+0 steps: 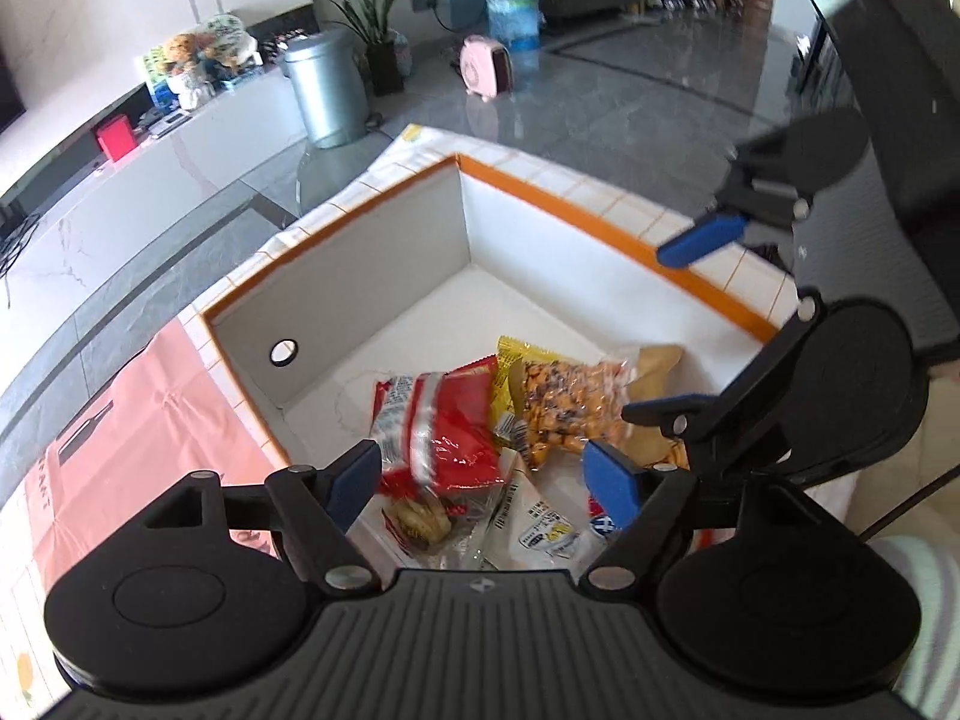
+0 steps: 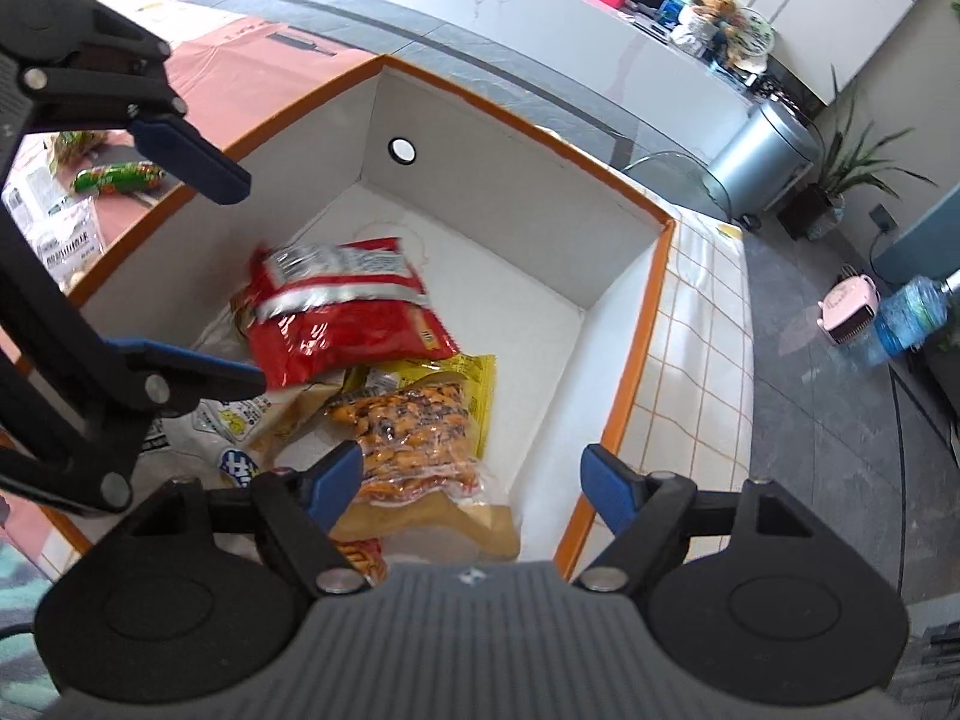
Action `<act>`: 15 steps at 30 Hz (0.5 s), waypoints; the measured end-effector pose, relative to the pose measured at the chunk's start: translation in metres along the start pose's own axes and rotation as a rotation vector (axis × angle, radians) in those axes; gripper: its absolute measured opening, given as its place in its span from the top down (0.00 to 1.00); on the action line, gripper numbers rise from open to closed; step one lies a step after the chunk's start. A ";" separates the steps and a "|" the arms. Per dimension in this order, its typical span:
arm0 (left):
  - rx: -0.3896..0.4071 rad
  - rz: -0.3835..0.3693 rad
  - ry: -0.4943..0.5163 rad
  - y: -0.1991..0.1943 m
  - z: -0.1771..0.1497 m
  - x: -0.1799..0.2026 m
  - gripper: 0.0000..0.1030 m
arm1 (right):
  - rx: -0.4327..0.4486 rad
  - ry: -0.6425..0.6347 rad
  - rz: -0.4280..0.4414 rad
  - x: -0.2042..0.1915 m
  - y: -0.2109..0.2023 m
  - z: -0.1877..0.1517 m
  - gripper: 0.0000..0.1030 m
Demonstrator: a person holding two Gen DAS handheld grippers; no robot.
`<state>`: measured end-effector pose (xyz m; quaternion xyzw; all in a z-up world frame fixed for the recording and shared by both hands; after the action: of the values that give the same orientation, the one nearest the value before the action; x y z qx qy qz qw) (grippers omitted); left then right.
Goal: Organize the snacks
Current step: 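Move both tools back over the remaining snacks on the pink mat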
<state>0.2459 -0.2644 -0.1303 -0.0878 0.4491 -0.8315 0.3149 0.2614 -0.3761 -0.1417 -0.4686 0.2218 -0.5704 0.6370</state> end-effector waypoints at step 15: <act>0.105 0.162 -0.327 -0.110 -0.060 -0.050 0.13 | 0.238 0.314 0.053 -0.058 -0.086 -0.006 0.25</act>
<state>0.2103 -0.1494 -0.0700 -0.1689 0.3538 -0.8003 0.4537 0.1968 -0.3163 -0.0859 -0.2894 0.2616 -0.6419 0.6601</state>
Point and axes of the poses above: each gripper's, at about its wrist camera, not at the fingertips, and y roughly the way its jaws point, x to its right, z to its top, the point moved 8 cm from there along y, roughly the way its jaws point, and after that the axes turned 5 degrees about y, right-handed, at the moved point
